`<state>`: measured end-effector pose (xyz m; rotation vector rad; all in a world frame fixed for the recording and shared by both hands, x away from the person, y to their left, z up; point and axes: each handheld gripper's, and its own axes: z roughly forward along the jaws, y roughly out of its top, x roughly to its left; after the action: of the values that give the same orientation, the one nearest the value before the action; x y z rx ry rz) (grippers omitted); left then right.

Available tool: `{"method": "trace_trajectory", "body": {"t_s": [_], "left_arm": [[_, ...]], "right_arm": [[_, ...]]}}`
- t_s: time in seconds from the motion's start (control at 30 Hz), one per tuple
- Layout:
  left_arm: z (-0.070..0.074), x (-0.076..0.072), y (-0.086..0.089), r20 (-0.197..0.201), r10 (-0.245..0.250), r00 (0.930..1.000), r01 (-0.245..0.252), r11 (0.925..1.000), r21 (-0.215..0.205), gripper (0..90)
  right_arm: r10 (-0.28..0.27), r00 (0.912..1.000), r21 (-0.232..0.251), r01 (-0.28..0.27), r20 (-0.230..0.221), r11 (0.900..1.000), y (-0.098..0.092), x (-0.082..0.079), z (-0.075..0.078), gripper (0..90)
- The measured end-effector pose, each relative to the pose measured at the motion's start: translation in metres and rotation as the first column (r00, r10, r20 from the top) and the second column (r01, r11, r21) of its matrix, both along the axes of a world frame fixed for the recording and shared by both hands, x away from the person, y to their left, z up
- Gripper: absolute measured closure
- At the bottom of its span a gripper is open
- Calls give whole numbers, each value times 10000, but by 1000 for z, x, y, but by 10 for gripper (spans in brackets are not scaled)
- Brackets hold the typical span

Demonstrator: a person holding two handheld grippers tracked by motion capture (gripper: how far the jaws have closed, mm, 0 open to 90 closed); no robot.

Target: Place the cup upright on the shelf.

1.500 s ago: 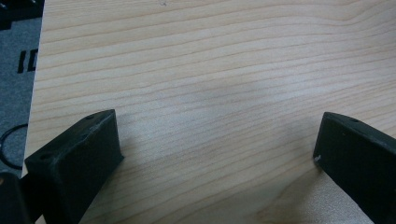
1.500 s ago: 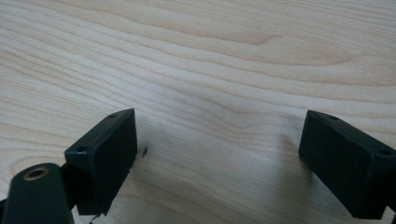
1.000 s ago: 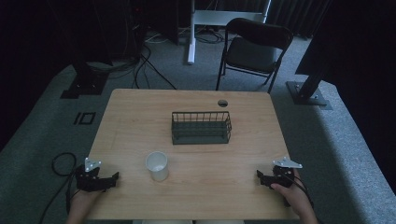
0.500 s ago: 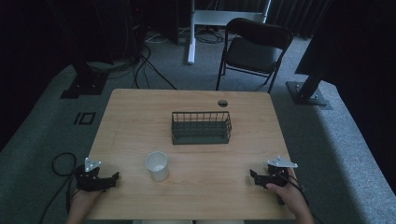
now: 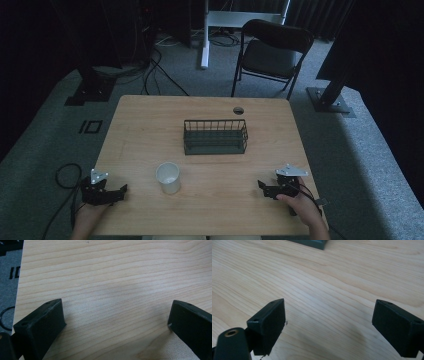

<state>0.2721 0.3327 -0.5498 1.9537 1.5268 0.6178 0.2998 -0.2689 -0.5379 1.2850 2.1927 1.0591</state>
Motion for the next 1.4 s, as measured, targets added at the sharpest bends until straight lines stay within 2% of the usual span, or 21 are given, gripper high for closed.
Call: {"method": "trace_trajectory", "body": {"t_s": [0.17,0.37,0.43,0.73,0.9,1.07,1.33,1.4], "left_arm": [[0,0,0,-1,0,10000,0,10000,1,9],[0,0,0,-5,-4,10000,4,10000,7,9],[0,0,0,-1,-2,10000,2,10000,2,9],[0,0,0,1,-3,10000,3,10000,3,9],[0,0,0,0,1,10000,-1,10000,0,9],[0,0,0,0,-4,10000,4,10000,4,9],[0,0,0,4,-2,10000,2,10000,1,9],[0,0,0,-4,14,10000,-14,10000,7,10]], "right_arm": [[461,9989,86,-462,51,9989,12,0,4,114],[658,9978,-13,-658,62,9978,20,1,6,114],[728,9973,116,-728,26,9973,23,1,6,114],[1355,9907,238,-1357,100,9905,44,1,10,114],[1798,9834,301,-1805,248,9831,60,1,13,115],[2003,9792,465,-2016,309,9784,70,1,15,114],[2511,9670,525,-2532,422,9660,88,-2,17,115],[2715,9616,490,-2733,410,9607,96,-2,18,122]]}}
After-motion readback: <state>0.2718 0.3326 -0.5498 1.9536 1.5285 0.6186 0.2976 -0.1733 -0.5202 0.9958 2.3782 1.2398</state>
